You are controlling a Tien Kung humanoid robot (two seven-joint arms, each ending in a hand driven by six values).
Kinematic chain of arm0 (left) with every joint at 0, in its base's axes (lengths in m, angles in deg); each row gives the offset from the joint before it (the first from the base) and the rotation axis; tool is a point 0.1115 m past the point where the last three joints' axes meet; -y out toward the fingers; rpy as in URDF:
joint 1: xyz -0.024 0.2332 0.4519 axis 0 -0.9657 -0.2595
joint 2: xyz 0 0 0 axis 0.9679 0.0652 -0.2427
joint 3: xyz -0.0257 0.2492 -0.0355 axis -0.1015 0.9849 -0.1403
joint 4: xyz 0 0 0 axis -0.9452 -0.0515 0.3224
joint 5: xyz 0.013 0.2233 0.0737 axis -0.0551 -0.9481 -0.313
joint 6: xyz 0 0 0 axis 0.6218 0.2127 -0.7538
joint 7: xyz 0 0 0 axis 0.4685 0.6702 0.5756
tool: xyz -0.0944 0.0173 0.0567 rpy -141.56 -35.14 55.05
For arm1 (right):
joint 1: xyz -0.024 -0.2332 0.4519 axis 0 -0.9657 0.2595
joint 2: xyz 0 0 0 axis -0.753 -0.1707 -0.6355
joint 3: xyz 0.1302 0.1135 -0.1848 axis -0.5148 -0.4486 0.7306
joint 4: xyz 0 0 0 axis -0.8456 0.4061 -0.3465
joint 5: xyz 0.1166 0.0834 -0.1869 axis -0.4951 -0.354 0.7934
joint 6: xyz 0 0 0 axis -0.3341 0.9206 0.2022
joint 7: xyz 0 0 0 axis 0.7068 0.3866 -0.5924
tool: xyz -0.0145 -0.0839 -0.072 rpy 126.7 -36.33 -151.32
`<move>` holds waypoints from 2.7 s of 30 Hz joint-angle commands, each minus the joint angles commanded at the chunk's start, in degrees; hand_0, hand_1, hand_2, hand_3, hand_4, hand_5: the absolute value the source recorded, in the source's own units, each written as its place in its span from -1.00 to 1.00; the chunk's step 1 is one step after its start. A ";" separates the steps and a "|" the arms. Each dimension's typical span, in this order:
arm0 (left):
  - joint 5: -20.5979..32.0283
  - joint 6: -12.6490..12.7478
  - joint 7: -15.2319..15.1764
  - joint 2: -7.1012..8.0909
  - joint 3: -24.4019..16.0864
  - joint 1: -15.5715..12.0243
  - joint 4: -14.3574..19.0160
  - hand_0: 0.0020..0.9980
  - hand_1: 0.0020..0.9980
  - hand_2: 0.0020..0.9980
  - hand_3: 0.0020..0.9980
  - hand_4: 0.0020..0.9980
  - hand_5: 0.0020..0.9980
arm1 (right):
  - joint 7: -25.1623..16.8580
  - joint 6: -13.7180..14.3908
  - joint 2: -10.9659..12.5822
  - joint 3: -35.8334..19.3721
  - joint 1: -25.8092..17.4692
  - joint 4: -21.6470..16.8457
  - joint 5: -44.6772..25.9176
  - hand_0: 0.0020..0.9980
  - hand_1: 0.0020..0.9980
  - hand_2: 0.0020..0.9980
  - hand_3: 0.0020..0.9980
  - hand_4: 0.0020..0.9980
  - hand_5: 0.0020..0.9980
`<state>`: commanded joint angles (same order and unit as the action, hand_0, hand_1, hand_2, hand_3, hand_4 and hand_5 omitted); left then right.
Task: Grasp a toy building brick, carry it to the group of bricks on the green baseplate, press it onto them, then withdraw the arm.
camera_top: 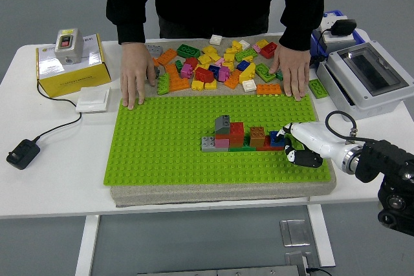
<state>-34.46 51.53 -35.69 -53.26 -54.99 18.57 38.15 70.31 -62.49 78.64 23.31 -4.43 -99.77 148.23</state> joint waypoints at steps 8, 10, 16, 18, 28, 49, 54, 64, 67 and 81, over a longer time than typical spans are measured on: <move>0.04 0.01 -0.07 -0.01 0.03 0.08 0.00 0.35 0.30 0.06 0.29 -0.80 0.36 | -0.22 0.14 -0.13 -0.11 -0.09 0.08 -0.38 -0.90 -0.65 0.56 0.39 -1.00 -0.12; 0.10 0.03 -0.10 -0.02 0.06 0.11 0.00 0.35 0.30 0.06 0.29 -0.80 0.36 | -0.28 0.14 -0.16 -0.12 -0.11 0.14 -0.56 -0.90 -0.65 0.56 0.39 -1.00 -0.12; 0.04 0.11 -0.19 -0.04 -0.04 0.13 0.00 0.35 0.30 0.06 0.29 -0.80 0.36 | -0.56 0.23 -0.25 -0.15 -0.12 0.25 -1.31 -0.91 -0.65 0.55 0.38 -1.00 -0.12; 0.04 0.14 -0.22 -0.03 -0.04 0.15 0.00 0.35 0.30 0.06 0.29 -0.80 0.36 | -0.67 0.25 -0.31 -0.10 -0.13 0.31 -1.66 -0.91 -0.65 0.55 0.38 -1.00 -0.12; -0.12 0.21 -0.24 -0.04 -0.23 0.06 0.00 0.35 0.30 0.06 0.29 -0.80 0.36 | -2.21 2.01 0.26 -2.04 -0.47 -1.00 -2.93 -0.91 -0.65 0.54 0.37 -1.00 -0.11; -0.07 0.35 -0.36 -0.14 -0.12 -0.03 0.00 0.35 0.30 0.06 0.29 -0.80 0.35 | -3.04 3.53 0.87 -4.77 -1.77 -1.42 -3.16 -0.91 -0.65 0.54 0.37 -1.00 -0.11; 0.17 0.39 -0.34 -0.32 0.11 -0.18 0.00 0.35 0.30 0.06 0.29 -0.80 0.35 | -2.75 3.93 1.11 -6.16 -2.38 -1.43 -2.71 -0.91 -0.65 0.53 0.37 -1.00 -0.13; 0.08 0.49 -0.29 -0.38 -0.07 -0.39 0.00 0.35 0.30 0.05 0.29 -0.79 0.35 | -2.21 6.34 -1.37 -20.22 -9.52 -1.54 1.10 -0.91 -0.65 0.51 0.37 -1.00 -0.15; 0.21 0.46 -0.19 -0.45 0.03 -0.58 0.00 0.35 0.30 0.05 0.29 -0.79 0.35 | -3.00 7.58 -3.25 -25.33 -12.04 -0.89 1.07 -0.91 -0.65 0.51 0.37 -1.00 -0.15; -0.01 0.29 -0.19 0.52 0.24 -0.25 0.00 0.34 0.30 0.07 0.29 -0.79 0.34 | -10.42 13.04 -7.76 -49.54 -22.17 3.54 -7.62 -0.91 -0.60 0.52 0.39 -0.62 -0.13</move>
<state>-34.48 51.82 -35.88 -52.74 -54.75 18.32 38.15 59.88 -49.45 70.88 -26.23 -26.60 -96.23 140.62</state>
